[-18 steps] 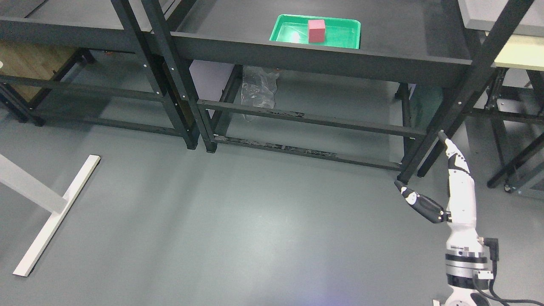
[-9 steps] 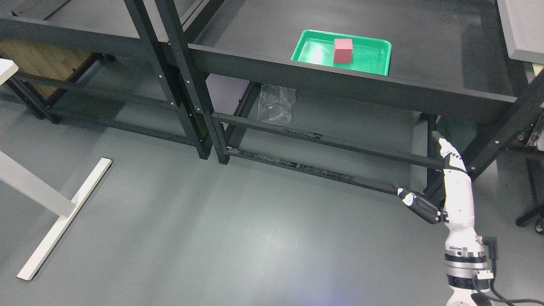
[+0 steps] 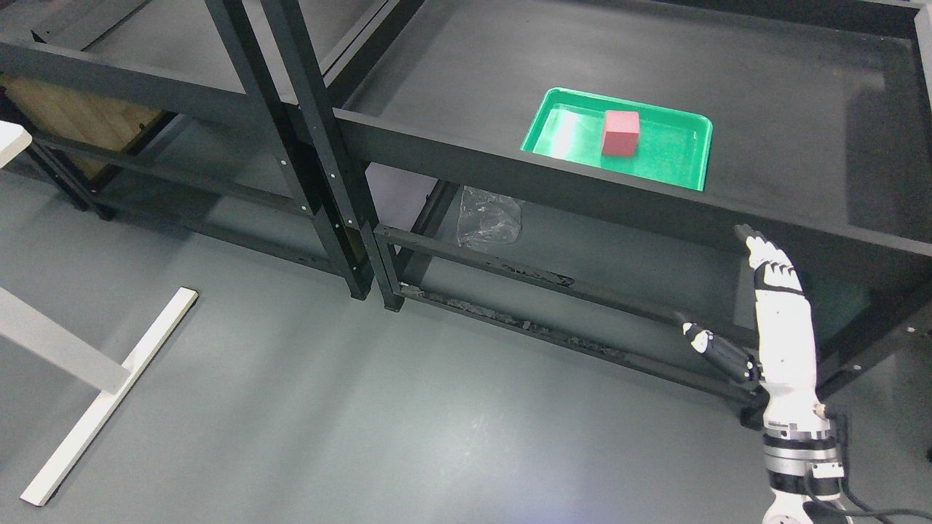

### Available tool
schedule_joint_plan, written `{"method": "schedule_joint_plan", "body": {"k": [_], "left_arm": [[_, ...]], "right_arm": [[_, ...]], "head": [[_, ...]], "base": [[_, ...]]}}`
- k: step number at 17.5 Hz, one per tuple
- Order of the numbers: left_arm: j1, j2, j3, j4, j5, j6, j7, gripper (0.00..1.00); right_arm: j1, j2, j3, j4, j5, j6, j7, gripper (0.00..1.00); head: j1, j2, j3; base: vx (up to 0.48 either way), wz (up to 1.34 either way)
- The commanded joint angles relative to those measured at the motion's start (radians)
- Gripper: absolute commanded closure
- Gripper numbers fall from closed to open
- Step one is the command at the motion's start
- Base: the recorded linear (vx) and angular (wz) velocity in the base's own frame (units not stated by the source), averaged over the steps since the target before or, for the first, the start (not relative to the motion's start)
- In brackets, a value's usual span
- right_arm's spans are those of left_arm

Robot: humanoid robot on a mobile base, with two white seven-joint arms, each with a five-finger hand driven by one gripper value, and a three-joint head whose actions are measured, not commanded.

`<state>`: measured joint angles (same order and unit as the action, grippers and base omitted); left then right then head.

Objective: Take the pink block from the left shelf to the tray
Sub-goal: 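Drive toward the shelf and move the right hand over the green tray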

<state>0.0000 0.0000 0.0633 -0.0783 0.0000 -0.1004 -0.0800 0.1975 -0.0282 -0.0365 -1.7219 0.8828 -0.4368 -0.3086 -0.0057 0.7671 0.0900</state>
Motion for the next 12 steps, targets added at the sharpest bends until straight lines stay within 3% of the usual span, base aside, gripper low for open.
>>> {"method": "schedule_joint_plan", "body": {"k": [1, 12], "left_arm": [[0.006, 0.017, 0.001, 0.0, -0.002, -0.001, 0.0, 0.0], [0.006, 0.017, 0.0, 0.0, -0.002, -0.001, 0.0, 0.0]], "right_arm": [[0.006, 0.008, -0.003, -0.002, 0.062, 0.009, -0.009, 0.0], [-0.006, 0.011, 0.023, -0.001, -0.041, 0.01, 0.052, 0.0]], "head": [[0.0, 0.0, 0.0], [0.0, 0.0, 0.0]], "base": [[0.237, 0.15], [0.229, 0.12]]}}
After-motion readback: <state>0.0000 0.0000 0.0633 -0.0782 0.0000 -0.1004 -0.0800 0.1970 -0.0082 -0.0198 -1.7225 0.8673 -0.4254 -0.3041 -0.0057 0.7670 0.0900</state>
